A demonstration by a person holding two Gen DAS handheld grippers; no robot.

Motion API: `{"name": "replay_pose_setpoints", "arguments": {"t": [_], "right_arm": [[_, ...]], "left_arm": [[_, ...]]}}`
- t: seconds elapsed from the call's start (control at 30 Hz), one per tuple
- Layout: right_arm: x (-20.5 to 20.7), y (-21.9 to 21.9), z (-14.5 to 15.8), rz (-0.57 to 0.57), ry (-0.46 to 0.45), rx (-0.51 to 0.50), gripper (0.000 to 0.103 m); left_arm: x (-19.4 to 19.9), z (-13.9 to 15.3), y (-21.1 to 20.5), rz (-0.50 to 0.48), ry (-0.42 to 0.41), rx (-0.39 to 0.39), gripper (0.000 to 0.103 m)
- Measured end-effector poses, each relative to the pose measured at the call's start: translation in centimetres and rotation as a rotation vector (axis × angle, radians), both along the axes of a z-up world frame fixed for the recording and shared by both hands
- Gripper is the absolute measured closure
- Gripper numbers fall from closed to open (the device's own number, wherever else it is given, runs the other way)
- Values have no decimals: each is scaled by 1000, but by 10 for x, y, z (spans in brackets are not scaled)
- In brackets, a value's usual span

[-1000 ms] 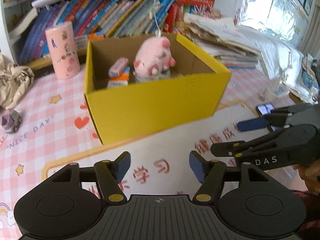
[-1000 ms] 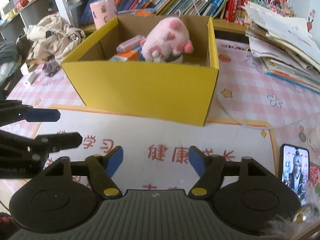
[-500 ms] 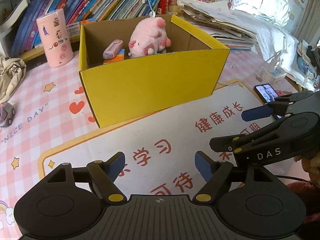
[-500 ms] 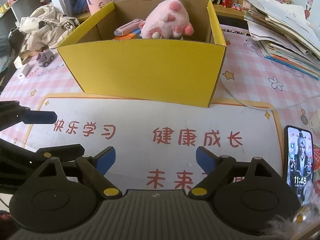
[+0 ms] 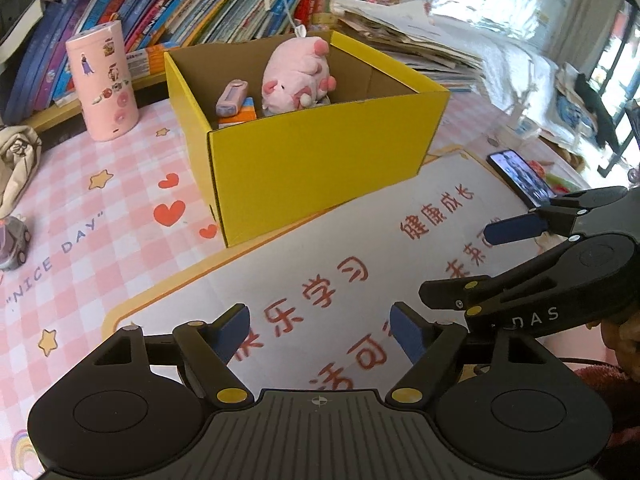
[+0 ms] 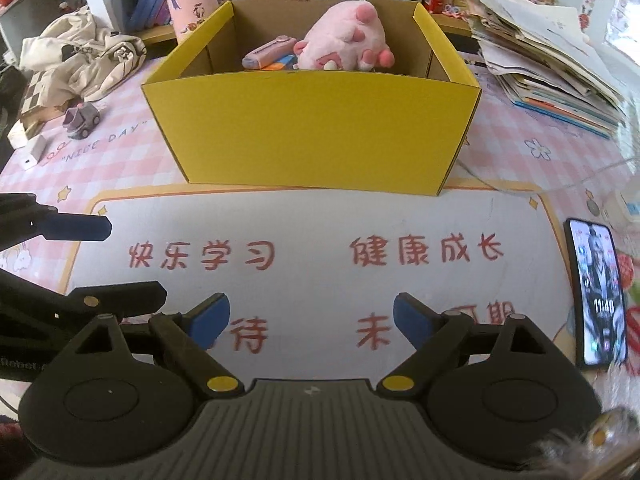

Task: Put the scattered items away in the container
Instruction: 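Withdraw both tools from the yellow box back over the desk mat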

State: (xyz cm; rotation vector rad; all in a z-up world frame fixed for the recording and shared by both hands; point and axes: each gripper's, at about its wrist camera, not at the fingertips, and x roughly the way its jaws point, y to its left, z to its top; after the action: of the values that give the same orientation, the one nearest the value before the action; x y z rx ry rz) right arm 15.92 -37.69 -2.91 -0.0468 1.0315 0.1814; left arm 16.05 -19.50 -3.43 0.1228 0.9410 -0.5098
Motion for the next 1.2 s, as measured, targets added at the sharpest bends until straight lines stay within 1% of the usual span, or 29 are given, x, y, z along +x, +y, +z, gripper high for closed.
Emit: {"name": "replay_pose_setpoints", "arguments": {"t": [0.13, 0.33, 0.7, 0.93, 1.2], "right_arm": [[-9, 16, 2, -35, -9, -4, 13], [-22, 44, 4, -64, -22, -8, 13], [-39, 97, 6, -60, -38, -14, 13], [-40, 128, 11, -18, -65, -17, 12], [-29, 170, 17, 93, -100, -21, 12]], "left_arm": [[-3, 2, 15, -36, -7, -1, 23], [-9, 5, 42, -66, -18, -5, 23], [-25, 10, 91, -65, -36, -12, 23], [-33, 15, 122, -15, -63, -15, 23], [-40, 23, 163, 95, -96, -19, 23]]}}
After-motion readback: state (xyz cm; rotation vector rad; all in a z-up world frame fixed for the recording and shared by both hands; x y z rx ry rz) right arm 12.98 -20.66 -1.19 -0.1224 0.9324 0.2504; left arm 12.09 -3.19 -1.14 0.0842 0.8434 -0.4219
